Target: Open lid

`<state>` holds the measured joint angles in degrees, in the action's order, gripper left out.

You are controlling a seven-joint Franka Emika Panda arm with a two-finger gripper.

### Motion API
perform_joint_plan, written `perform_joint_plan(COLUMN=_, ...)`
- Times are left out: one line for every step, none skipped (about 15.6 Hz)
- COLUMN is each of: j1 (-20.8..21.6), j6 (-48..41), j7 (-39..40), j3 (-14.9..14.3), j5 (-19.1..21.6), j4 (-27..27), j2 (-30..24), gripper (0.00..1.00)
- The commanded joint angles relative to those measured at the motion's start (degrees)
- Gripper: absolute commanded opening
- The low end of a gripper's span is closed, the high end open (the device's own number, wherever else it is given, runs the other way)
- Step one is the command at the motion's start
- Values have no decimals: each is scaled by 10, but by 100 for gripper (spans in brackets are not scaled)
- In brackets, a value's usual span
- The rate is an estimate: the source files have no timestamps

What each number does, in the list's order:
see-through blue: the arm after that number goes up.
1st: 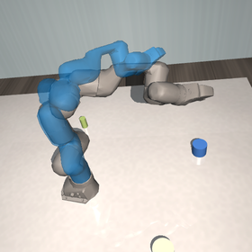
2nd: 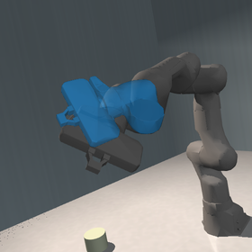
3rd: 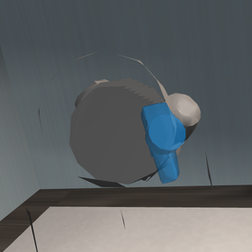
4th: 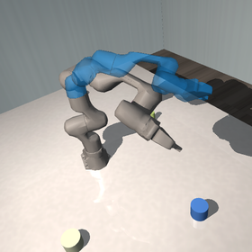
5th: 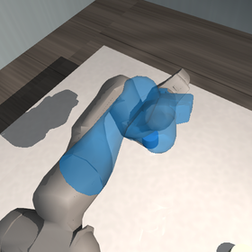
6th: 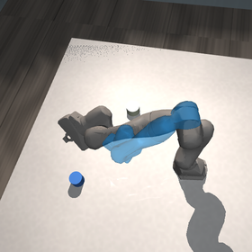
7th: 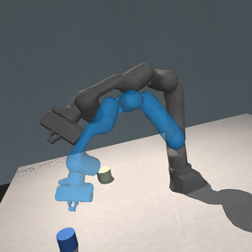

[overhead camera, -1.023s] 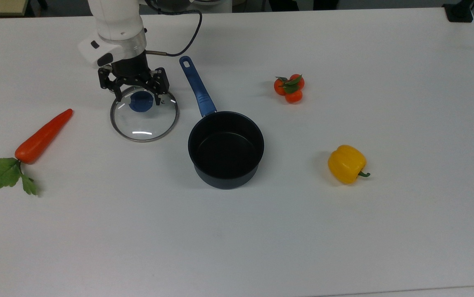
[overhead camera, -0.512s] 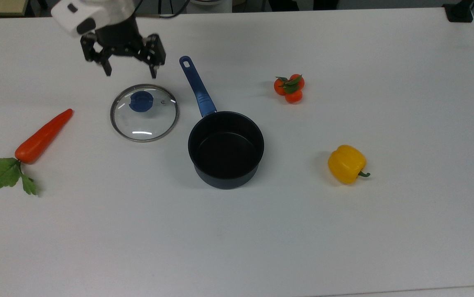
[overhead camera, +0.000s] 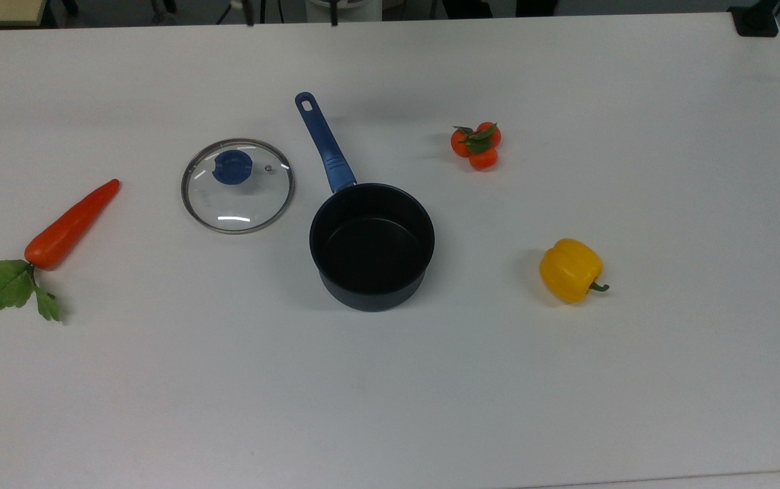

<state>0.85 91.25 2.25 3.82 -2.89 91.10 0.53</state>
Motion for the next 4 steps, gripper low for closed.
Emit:
perform_joint_plan(j1=20, j6=-34, j7=-13, j3=-21, j5=-16, j4=10, j2=-22, gripper=100)
perform_joint_plan(j1=20, j6=-34, j7=-13, j3=-27, j5=-16, j4=10, j2=-22, gripper=100)
perform_joint_plan(j1=19, j6=-34, j7=-13, j3=-28, j5=-17, j4=10, j2=-20, gripper=100)
perform_joint_plan(j1=20, j6=-35, j7=-13, j3=-29, j5=-17, j4=11, j2=-21, gripper=100)
